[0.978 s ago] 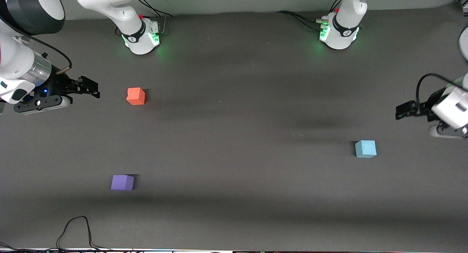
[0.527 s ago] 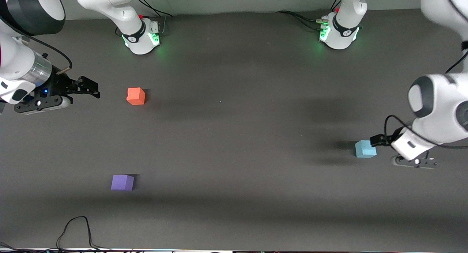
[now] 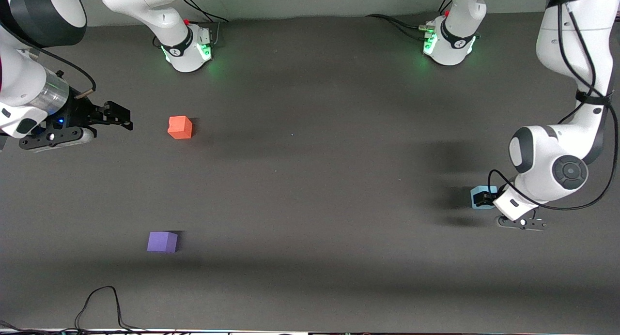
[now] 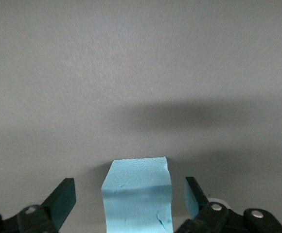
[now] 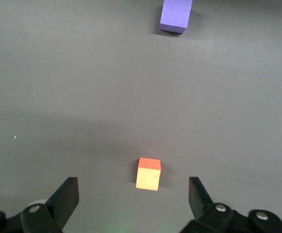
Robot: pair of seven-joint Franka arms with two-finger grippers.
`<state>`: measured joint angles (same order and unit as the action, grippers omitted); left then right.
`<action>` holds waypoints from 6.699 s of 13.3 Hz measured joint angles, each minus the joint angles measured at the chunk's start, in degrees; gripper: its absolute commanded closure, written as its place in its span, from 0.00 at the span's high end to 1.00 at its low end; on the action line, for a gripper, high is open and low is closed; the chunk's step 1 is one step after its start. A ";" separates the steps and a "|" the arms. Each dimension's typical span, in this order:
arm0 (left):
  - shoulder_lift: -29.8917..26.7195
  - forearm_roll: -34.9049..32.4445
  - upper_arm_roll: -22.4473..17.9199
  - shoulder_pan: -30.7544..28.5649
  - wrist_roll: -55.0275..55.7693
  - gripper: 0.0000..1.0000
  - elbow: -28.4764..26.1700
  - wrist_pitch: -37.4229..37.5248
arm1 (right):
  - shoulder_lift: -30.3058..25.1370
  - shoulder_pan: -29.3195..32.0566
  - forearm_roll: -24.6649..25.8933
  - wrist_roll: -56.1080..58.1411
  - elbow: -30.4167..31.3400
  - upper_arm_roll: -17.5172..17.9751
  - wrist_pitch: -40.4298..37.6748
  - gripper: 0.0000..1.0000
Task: Place blue block between orange and purple blocks
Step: 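Reach the left gripper down to the light blue cube and grasp it, then carry the blue cube with the left gripper toward the table middle, then lower the blue cube, open the left gripper and withdraw it, then move the right gripper over the blue cube while the left gripper returns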
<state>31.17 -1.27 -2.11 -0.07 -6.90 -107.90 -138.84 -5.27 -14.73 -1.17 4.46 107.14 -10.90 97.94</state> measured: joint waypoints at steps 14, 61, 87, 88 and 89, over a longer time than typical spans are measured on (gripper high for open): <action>-1.02 -0.03 0.11 -0.07 0.02 0.38 1.30 5.30 | 0.09 0.00 0.00 0.01 0.08 0.00 0.00 1.00; 3.31 5.14 5.73 27.05 46.67 1.00 35.78 32.80 | 0.93 -1.80 -0.02 -0.25 0.09 0.13 0.00 1.00; -29.03 2.58 1.36 2.63 5.22 1.00 17.57 49.25 | 36.50 -39.90 -3.59 -44.01 1.33 0.28 41.18 1.00; -29.05 1.12 1.44 2.67 4.99 1.00 17.57 49.25 | 38.20 -39.21 -3.63 -43.89 1.27 0.25 42.88 1.00; -29.08 0.35 1.55 2.72 4.78 1.00 17.57 49.25 | 39.23 -38.75 -4.00 -43.83 1.10 0.25 43.88 1.00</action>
<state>2.10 -0.92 -0.56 2.65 -2.13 -90.32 -89.59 33.96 -53.47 -5.17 -39.37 108.23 -10.65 141.82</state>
